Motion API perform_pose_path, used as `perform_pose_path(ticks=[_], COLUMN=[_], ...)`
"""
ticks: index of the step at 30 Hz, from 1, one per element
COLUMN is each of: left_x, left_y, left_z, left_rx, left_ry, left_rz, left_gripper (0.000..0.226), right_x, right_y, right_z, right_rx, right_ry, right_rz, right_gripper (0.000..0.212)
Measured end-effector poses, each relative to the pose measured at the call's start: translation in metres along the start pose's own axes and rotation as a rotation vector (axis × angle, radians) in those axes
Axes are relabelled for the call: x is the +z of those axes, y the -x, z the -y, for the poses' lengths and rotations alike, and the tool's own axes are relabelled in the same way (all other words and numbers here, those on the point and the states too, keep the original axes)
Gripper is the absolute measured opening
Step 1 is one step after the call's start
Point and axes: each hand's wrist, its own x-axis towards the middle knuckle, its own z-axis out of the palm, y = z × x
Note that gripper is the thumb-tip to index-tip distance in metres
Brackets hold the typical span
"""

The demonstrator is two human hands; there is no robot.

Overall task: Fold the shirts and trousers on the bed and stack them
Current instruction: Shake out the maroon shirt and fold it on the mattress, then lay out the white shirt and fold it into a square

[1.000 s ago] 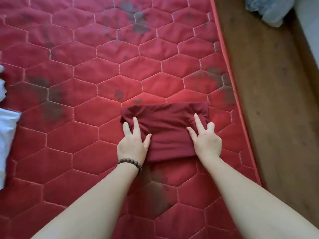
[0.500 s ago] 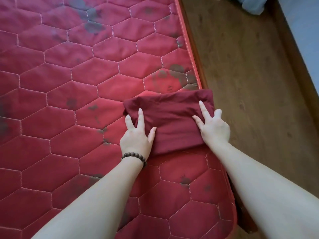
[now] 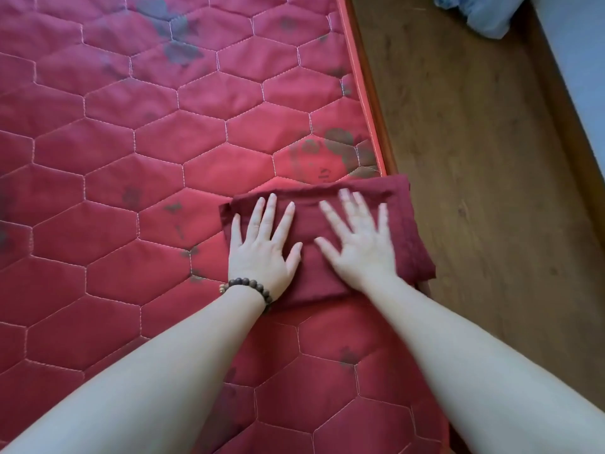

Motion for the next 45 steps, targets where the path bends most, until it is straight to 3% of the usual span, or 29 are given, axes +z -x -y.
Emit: perform_pose_path(ticks=[3,9,18,25,32,38,42,45], left_x=[0.005,-0.013,-0.108,-0.174,-0.195,-0.196,-0.194,-0.182], left_y=[0.002,0.004,0.057,0.136,0.223,0.271,0.275,0.257], left_z=[0.000,0.007,0.074,0.230,0.420,0.560,0.620,0.647], left_rx=[-0.045,-0.024,-0.244,-0.511,-0.703,-0.756,-0.760,-0.735], left_ry=[0.047,0.073,0.144,0.160,0.172,0.199,0.249,0.263], left_rz=[-0.033,0.054,0.081,-0.010,-0.025,-0.025,-0.026,-0.033], left_gripper=[0.071,0.069,0.063,0.062,0.063,0.064,0.067,0.075], right_x=[-0.003,-0.015,-0.103,-0.151,-0.145,-0.133,-0.128,-0.122], right_y=[0.008,0.008,0.009,0.002,0.002,-0.009,-0.028,-0.054], right_z=[-0.038,-0.027,0.096,0.250,0.450,0.611,0.667,0.686], right_rx=[0.179,0.196,0.021,-0.113,-0.208,-0.261,-0.278,-0.237], right_ry=[0.011,0.052,-0.190,-0.294,-0.334,-0.343,-0.330,-0.295], right_rz=[0.035,0.111,-0.027,-0.059,0.009,0.059,0.080,0.130], right_gripper=[0.065,0.064,0.055,0.050,0.047,0.044,0.050,0.068])
